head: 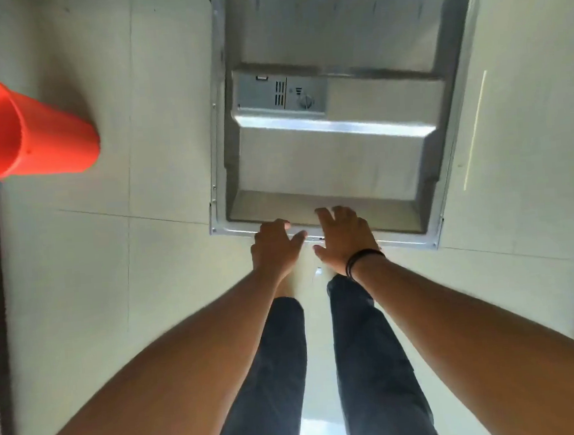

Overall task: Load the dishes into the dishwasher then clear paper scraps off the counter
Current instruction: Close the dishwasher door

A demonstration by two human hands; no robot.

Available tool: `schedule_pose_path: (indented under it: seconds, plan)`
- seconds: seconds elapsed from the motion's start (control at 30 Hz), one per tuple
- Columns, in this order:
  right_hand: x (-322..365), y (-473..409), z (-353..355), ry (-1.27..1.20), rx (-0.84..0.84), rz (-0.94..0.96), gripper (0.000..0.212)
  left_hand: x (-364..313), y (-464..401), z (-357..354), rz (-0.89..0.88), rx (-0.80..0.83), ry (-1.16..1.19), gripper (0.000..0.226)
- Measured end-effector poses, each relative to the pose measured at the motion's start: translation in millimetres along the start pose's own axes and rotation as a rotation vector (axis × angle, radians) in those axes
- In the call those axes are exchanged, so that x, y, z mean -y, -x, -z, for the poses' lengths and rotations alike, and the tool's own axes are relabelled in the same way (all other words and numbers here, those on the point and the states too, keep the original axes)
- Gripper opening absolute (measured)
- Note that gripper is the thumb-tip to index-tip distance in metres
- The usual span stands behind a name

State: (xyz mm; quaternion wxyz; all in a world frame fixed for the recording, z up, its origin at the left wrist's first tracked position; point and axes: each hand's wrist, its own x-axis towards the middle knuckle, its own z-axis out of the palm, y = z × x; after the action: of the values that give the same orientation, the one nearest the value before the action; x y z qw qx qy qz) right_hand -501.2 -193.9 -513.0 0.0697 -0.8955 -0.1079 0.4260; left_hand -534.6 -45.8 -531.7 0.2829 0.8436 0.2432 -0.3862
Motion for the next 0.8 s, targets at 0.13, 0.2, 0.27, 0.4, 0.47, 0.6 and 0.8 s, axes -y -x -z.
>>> schedule_pose_path:
  seconds: [0.13, 0.2, 0.27, 0.4, 0.47, 0.6, 0.8]
  plan:
    - [12, 9, -45, -0.083, -0.005, -0.095, 0.074, 40, 3, -26, 0.069, 0.110, 0.158, 0.052]
    - [17, 7, -64, -0.090, -0.004, -0.104, 0.079, 58, -3, -31, 0.180, 0.151, 0.283, 0.050]
    - [20, 1, -80, -0.081, -0.004, -0.085, 0.082, 75, -15, -34, 0.305, 0.139, 0.426, 0.042]
    - [14, -22, -100, -0.046, -0.037, -0.059, 0.083, 96, -41, -43, 0.523, 0.067, 0.657, 0.045]
    - [7, -35, -111, -0.024, -0.063, -0.069, 0.085, 99, -51, -48, 0.586, 0.089, 0.842, 0.049]
    - [-5, -52, -136, 0.122, -0.144, -0.021, 0.096, 104, -72, -63, 0.590, 0.113, 1.124, 0.064]
    - [-4, -73, -166, 0.267, -0.255, -0.042, 0.115, 103, -95, -80, 0.437, 0.187, 1.376, 0.045]
